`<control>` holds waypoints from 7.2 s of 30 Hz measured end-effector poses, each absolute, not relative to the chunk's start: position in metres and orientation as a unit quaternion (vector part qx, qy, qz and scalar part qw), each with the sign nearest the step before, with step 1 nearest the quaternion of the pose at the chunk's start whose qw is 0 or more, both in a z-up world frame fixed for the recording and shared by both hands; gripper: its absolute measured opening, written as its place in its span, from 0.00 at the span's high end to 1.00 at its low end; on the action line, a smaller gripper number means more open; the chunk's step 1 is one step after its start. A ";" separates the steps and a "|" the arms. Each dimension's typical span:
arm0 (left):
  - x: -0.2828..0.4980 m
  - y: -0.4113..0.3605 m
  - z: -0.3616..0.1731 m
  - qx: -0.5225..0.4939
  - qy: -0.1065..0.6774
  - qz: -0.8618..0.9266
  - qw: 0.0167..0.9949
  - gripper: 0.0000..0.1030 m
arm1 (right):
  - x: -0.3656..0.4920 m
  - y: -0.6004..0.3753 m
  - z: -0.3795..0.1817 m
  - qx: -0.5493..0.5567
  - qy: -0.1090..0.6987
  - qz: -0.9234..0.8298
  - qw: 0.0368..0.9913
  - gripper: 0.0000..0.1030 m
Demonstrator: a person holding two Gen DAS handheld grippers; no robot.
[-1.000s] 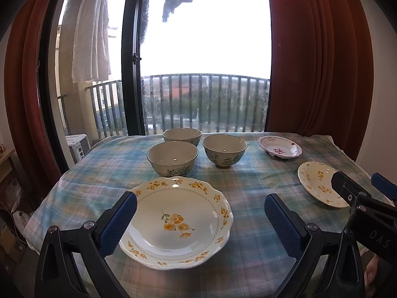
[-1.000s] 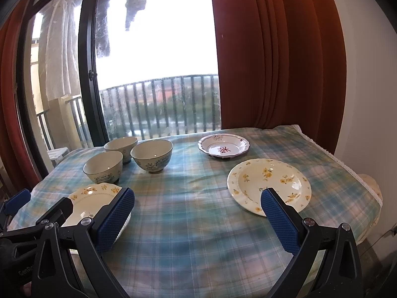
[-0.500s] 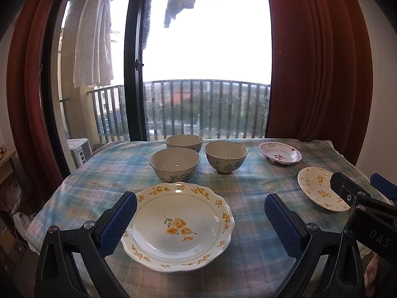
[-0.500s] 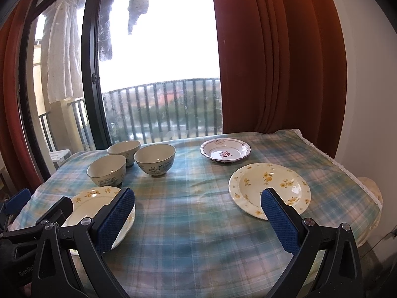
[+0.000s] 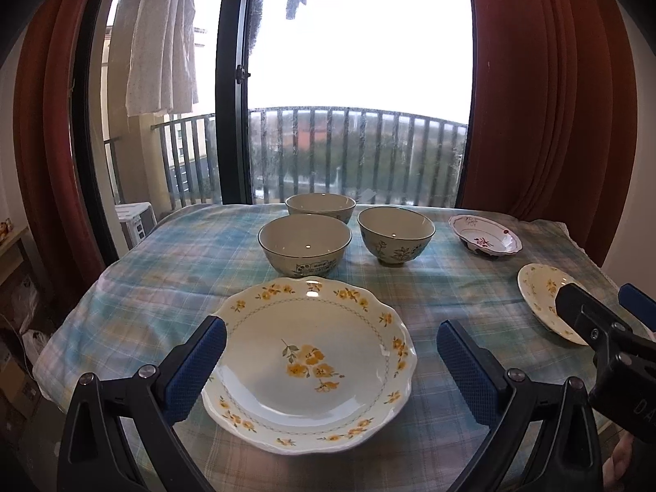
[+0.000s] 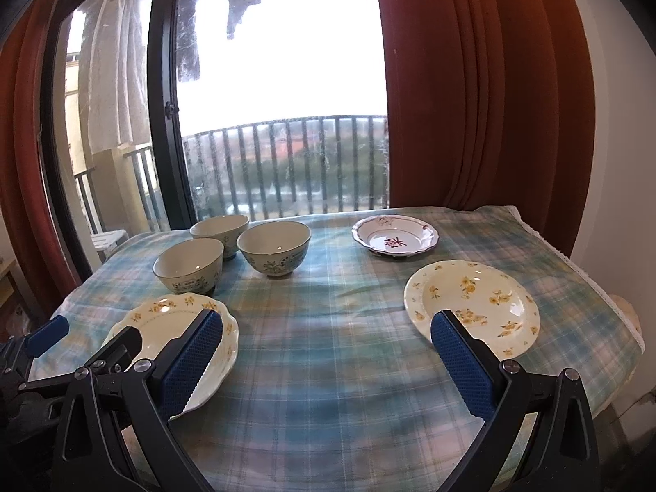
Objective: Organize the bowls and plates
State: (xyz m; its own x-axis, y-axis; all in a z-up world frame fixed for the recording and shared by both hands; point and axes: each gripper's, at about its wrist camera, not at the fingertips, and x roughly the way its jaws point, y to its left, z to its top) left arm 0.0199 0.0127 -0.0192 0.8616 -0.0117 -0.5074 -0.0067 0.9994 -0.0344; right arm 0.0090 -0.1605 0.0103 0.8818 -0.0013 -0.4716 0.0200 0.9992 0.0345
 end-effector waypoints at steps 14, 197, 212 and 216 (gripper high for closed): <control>0.068 0.049 -0.053 -0.003 0.299 0.018 0.954 0.00 | 0.067 -0.108 -0.023 0.006 0.282 0.009 0.959 0.01; 0.200 -0.285 -0.113 0.090 0.488 -0.182 0.849 0.31 | 0.152 -0.441 -0.105 0.046 0.465 -0.114 0.877 0.37; 0.189 -0.288 -0.102 0.091 0.476 -0.199 0.852 0.31 | 0.148 -0.450 -0.097 0.092 0.464 -0.147 0.869 0.37; 0.184 -0.283 -0.088 0.080 0.462 -0.205 0.859 0.31 | 0.140 -0.446 -0.090 0.092 0.458 -0.151 0.871 0.37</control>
State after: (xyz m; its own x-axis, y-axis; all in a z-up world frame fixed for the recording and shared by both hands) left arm 0.1841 -0.2825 -0.0883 0.4893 -0.2775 -0.8268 0.4256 0.9035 -0.0513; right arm 0.1398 -0.4457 -0.0897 0.5347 -0.1798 -0.8257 0.3477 0.9374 0.0211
